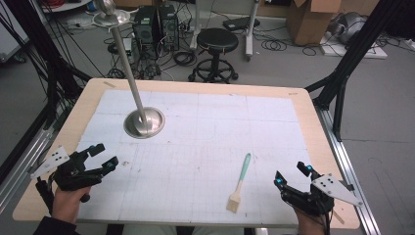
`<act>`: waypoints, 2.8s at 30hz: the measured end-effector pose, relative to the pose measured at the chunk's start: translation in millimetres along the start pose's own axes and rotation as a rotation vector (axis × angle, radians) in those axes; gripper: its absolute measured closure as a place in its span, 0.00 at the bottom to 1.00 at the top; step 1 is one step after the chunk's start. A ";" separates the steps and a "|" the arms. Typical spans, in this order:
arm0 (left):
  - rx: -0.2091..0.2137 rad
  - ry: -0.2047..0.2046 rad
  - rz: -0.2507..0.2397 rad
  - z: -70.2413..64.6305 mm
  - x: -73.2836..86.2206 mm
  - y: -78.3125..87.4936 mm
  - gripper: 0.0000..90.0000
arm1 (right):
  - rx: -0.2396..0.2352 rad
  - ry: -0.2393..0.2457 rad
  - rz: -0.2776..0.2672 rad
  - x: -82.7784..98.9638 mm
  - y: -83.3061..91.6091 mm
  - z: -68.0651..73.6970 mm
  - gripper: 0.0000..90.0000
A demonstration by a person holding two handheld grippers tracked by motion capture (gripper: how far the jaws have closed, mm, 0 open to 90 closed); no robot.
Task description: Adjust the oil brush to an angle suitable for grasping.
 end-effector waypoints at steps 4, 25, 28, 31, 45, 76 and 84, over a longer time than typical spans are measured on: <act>-0.004 0.002 -0.002 1.2 -0.1 0.5 0.21 | 0.001 0.002 0.007 0.6 -0.8 0.2 0.22; -0.004 -0.015 0.051 -1.3 8.7 -4.6 0.22 | -0.212 0.054 0.157 5.9 -37.1 49.3 0.99; -0.008 -0.012 0.057 0.1 9.6 -5.2 0.22 | -0.250 0.063 0.215 14.4 -46.2 60.7 0.99; -0.007 -0.015 0.061 0.1 10.3 -5.8 0.23 | -0.281 0.082 0.249 19.7 -50.9 69.0 0.99; -0.008 -0.003 0.052 0.8 9.2 -5.4 0.23 | -0.422 0.231 0.498 61.4 -81.8 115.6 0.99; -0.013 0.002 0.055 1.6 9.4 -6.1 0.23 | -0.196 0.191 0.652 80.5 -23.3 27.7 0.99; -0.012 0.006 0.052 1.3 9.1 -6.2 0.23 | -0.093 0.183 0.658 80.7 -14.4 3.0 0.99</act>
Point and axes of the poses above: each handheld gripper's, and its own axes: y roughly backward along the jaws, x roughly out of its underside, z roughly to its left, the point moved 8 cm from there along -y, roughly forward along the jaws, and after that the axes turned 1 degree about -z, right-handed, at the moved point
